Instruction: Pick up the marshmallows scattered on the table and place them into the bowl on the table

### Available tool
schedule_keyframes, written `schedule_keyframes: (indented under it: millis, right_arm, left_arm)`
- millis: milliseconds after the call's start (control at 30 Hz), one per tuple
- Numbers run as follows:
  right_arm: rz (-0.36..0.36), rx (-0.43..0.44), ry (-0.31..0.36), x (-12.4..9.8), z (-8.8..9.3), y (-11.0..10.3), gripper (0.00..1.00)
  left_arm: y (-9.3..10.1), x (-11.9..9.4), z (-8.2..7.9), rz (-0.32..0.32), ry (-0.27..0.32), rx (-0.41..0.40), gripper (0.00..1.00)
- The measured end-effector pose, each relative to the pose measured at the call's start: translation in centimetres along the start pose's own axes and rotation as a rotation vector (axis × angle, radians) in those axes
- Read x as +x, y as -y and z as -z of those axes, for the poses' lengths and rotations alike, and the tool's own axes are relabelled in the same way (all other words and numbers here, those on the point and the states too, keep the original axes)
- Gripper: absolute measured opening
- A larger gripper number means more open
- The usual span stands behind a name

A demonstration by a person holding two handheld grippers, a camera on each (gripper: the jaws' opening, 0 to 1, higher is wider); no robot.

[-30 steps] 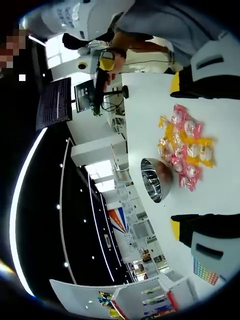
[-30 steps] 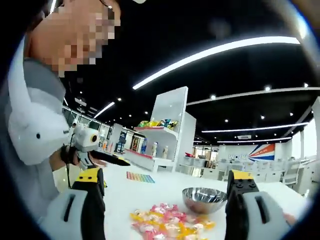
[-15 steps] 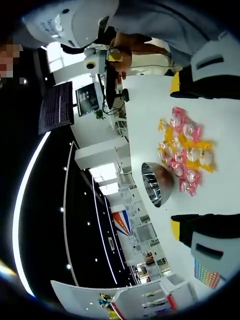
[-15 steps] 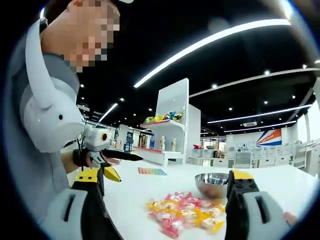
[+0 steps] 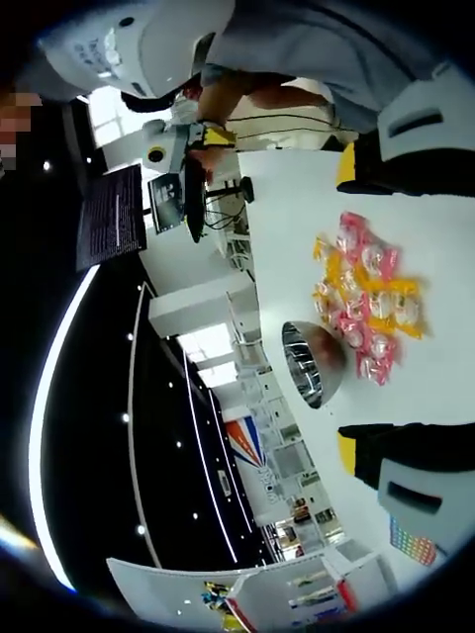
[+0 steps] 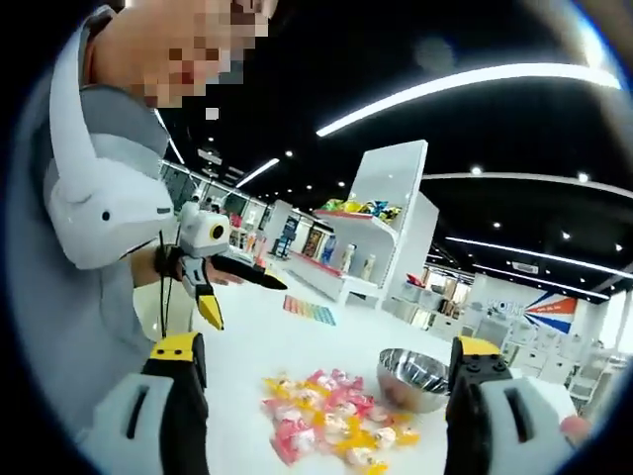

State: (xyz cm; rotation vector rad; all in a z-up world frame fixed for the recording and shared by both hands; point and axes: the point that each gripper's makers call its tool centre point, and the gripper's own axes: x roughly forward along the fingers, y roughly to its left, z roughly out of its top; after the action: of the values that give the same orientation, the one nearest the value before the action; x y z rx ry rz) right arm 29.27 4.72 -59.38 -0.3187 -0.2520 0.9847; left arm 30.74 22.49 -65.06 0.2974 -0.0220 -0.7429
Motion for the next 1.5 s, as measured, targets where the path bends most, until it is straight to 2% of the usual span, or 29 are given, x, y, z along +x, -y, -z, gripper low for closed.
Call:
schedule_keyframes:
  millis: [100,200,267,333,400,500,633,800,900,1100,1200,1333,1500]
  right_arm:
    - [-0.096,-0.039,0.004,1.4,-0.3,1.3,0.96]
    - [-0.211,-0.082,-0.038,2.4,1.2,1.3,0.97]
    - [-0.241,-0.055,-0.072,3.1,2.7,1.8,0.96]
    - [-0.275,0.026,-0.069,3.9,4.1,2.1,0.94]
    - [-0.274,0.046,-0.068,4.3,5.1,2.6,0.91]
    - [-0.283,0.125,-0.128,5.0,8.6,3.4,0.86]
    - [-0.323,0.254,-0.199,5.5,12.8,3.4,0.76]
    - [-0.319,0.309,-0.277,6.0,17.7,4.0,0.71]
    - [-0.346,0.355,-0.274,6.2,18.6,3.7,0.57]
    - [-0.361,0.364,-0.290,6.6,20.2,3.5,0.44]
    - [-0.362,0.371,-0.298,6.5,20.6,3.6,0.40]
    - [-0.359,0.351,-0.344,6.1,21.8,3.4,0.37]
    - [-0.364,0.334,-0.364,5.9,22.3,3.1,0.33]
  left_arm:
    - [0.0,-0.1,-0.1,-0.003,0.002,0.004,0.96]
    - [0.0,-0.1,0.0,-0.008,-0.010,0.010,0.96]
    - [0.1,-0.2,0.1,-0.008,-0.011,0.011,0.96]
    - [0.1,-0.3,0.0,-0.009,-0.010,0.009,0.96]
    - [0.0,-0.5,0.0,-0.013,-0.011,0.011,0.96]
    - [-0.3,-0.6,0.1,-0.019,-0.017,0.011,0.96]
    - [-0.3,-0.5,0.2,-0.017,-0.022,0.012,0.96]
    - [-0.1,-0.3,0.2,-0.012,-0.019,0.015,0.96]
    - [-0.1,-0.3,0.2,-0.006,-0.013,-0.005,0.96]
    - [-0.2,-0.5,0.4,-0.005,-0.016,0.001,0.96]
    - [-0.3,-0.5,0.3,-0.009,-0.013,0.002,0.96]
    - [-0.4,-0.5,0.4,-0.011,-0.021,0.008,0.96]
    - [-0.5,-0.4,0.5,-0.013,-0.024,0.017,0.96]
